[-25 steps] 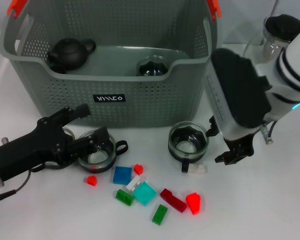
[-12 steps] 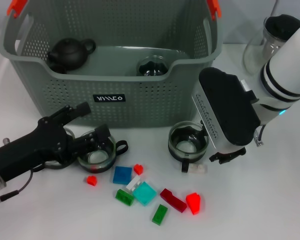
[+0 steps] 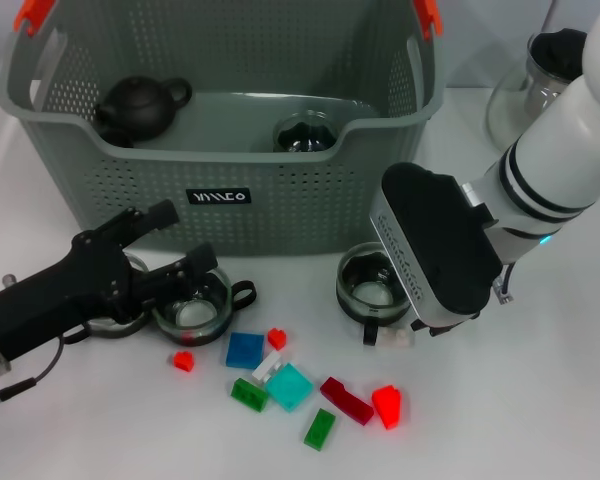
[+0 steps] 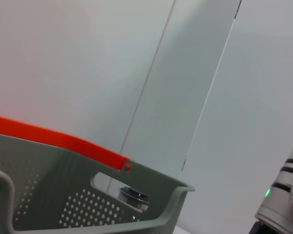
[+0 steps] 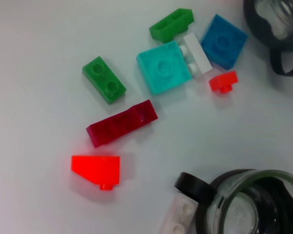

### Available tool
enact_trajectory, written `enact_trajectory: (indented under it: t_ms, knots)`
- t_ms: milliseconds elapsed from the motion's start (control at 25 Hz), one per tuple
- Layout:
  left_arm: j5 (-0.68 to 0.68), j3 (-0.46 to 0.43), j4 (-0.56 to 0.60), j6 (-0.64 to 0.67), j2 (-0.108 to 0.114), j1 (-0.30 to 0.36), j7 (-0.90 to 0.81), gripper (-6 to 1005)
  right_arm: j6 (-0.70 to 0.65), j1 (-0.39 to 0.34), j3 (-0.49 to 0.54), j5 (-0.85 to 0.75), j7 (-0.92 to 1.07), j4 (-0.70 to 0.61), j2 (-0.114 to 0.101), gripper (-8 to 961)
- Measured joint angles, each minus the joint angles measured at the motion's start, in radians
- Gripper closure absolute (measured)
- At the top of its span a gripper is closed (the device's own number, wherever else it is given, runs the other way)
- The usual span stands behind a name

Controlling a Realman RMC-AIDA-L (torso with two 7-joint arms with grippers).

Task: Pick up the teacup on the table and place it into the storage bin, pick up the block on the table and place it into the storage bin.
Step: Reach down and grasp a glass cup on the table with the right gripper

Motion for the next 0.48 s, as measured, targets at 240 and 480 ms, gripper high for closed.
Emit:
enact_trajectory:
  t_ms: [240,480]
  knots:
    - [0.0,-0.003,-0.001,0.0,0.0,0.001,0.0,68,0.023,0.005,-0.007,0.0,-0.004,0.025,0.001,441]
    - [0.0,-0.012,-0.004,-0.002,0.001,0.001,0.0,68,0.036,0.014,-0.008,0.0,-0.012,0.051,0.001,463]
